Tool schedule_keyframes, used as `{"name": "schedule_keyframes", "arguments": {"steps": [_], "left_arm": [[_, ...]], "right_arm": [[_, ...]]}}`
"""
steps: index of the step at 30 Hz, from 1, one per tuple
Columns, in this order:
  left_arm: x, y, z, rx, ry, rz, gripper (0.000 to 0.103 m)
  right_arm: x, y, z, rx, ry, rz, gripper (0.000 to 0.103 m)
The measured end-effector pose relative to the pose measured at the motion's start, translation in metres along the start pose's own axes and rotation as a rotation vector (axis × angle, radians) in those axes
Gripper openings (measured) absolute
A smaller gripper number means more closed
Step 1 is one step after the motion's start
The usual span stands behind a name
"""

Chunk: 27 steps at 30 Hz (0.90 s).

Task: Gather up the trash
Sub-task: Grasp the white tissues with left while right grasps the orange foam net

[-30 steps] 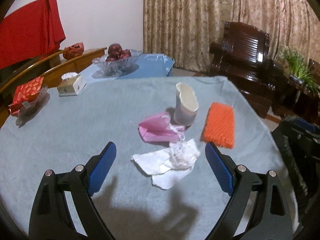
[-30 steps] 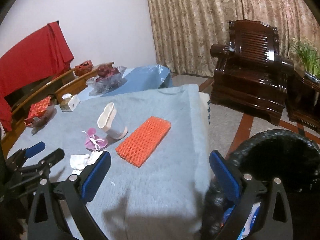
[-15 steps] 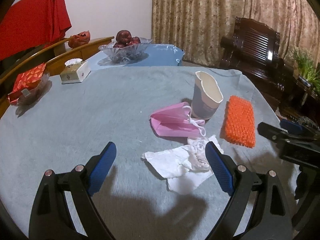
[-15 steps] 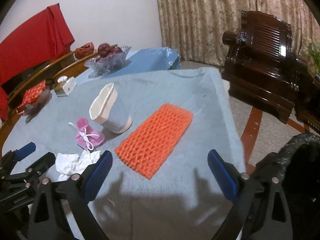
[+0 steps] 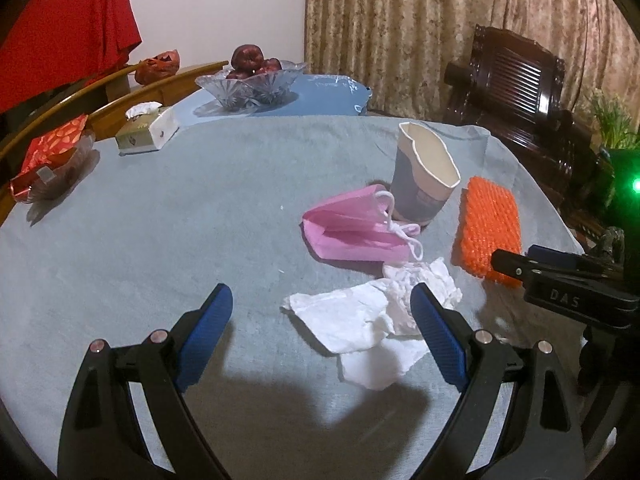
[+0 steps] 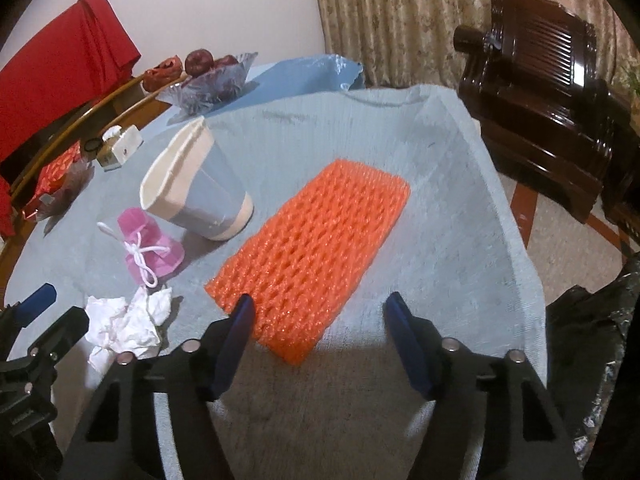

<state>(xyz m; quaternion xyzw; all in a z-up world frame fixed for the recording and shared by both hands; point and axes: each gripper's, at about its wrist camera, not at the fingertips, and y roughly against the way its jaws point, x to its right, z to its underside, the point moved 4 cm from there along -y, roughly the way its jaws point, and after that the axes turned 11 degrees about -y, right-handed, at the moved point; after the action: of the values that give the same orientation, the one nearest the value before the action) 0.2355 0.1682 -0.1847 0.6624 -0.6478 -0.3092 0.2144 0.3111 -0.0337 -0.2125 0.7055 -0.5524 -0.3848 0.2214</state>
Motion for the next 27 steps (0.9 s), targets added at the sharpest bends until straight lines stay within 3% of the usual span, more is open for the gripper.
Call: {"name": "schedule_keyframes", "arguments": {"steps": [4, 9, 14, 20, 22, 27], "left_arm": [[0.007, -0.004, 0.002, -0.015, 0.002, 0.018, 0.088], [0.015, -0.011, 0.004, -0.031, -0.003, 0.038, 0.088], [0.023, -0.022, 0.009, -0.073, -0.009, 0.062, 0.088], [0.032, -0.03, 0.009, -0.102, 0.007, 0.102, 0.087], [0.035, -0.031, 0.01, -0.108, 0.006, 0.107, 0.075], [0.054, -0.026, 0.008, -0.09, -0.02, 0.171, 0.029]], "right_arm": [[-0.002, 0.0, 0.002, -0.007, 0.015, -0.011, 0.054], [-0.004, 0.0, 0.004, -0.016, 0.015, -0.049, 0.03], [-0.002, 0.008, 0.008, -0.015, 0.002, -0.078, 0.023], [0.007, 0.017, 0.012, -0.018, -0.028, -0.096, 0.022], [0.009, 0.019, 0.013, -0.022, -0.035, -0.101, 0.022], [0.011, 0.024, 0.016, -0.024, -0.034, -0.097, 0.022]]}}
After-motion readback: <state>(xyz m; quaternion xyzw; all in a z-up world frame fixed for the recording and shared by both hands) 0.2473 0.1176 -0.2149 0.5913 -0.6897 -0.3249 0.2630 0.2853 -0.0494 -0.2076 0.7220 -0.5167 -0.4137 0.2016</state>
